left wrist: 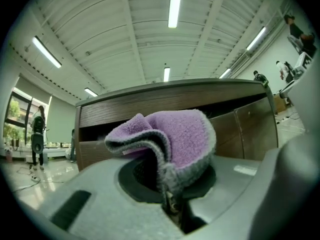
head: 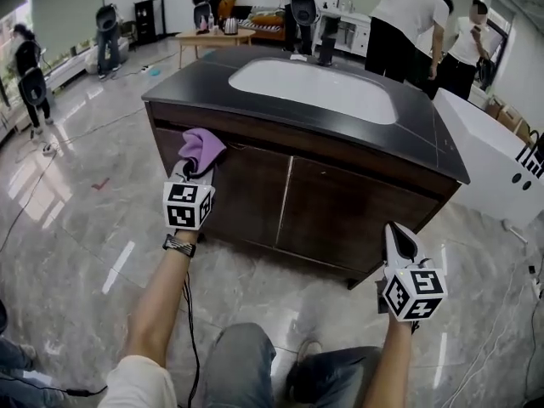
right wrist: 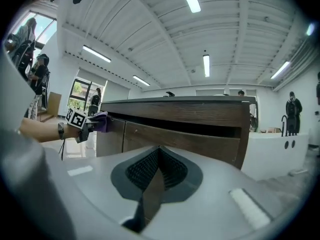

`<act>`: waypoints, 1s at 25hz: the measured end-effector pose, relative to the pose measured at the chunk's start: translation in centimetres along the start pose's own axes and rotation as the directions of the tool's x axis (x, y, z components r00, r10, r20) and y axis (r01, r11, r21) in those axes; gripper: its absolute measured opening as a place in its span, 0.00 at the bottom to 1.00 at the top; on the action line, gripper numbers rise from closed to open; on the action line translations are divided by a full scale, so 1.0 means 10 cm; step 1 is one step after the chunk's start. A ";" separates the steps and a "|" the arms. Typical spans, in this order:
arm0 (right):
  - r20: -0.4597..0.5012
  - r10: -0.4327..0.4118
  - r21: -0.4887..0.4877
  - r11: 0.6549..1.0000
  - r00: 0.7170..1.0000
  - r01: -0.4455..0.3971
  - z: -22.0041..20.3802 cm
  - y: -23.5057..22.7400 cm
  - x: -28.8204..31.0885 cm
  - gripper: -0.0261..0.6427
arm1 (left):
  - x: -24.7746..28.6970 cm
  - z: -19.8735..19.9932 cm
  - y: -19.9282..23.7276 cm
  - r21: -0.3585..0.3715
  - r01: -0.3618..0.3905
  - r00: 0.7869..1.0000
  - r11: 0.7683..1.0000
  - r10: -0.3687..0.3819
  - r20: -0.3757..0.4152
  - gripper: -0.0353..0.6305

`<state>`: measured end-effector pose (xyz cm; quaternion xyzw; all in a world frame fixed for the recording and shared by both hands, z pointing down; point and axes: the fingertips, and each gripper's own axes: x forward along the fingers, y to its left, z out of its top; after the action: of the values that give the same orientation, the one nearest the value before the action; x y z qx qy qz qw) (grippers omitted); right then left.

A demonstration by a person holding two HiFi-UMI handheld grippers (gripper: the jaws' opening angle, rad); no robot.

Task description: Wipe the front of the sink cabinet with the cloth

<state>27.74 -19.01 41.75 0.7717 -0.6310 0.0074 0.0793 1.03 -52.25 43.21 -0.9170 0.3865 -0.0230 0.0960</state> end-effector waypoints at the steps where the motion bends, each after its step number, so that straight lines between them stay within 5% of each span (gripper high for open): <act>1: -0.002 -0.015 -0.009 1.000 1.000 0.015 -0.02 -0.03 -0.03 0.05 | 0.02 0.03 -0.12 0.022 0.027 1.000 0.999 -0.026 -0.004 0.12; 12: 0.006 -0.080 0.012 0.997 0.997 0.080 -0.10 -0.22 -0.32 0.05 | 0.10 0.27 -1.25 -0.022 0.250 0.968 0.968 -0.249 0.033 0.12; 25: -0.022 -0.178 0.030 0.983 0.984 0.178 -0.26 -0.52 -0.59 0.05 | 0.18 0.57 -2.37 -0.033 0.464 0.885 0.885 -0.461 0.068 0.12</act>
<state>31.82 -11.90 43.05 0.8261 -0.5584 0.0177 0.0735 19.67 -36.47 42.20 -0.9850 0.1543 -0.0092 0.0769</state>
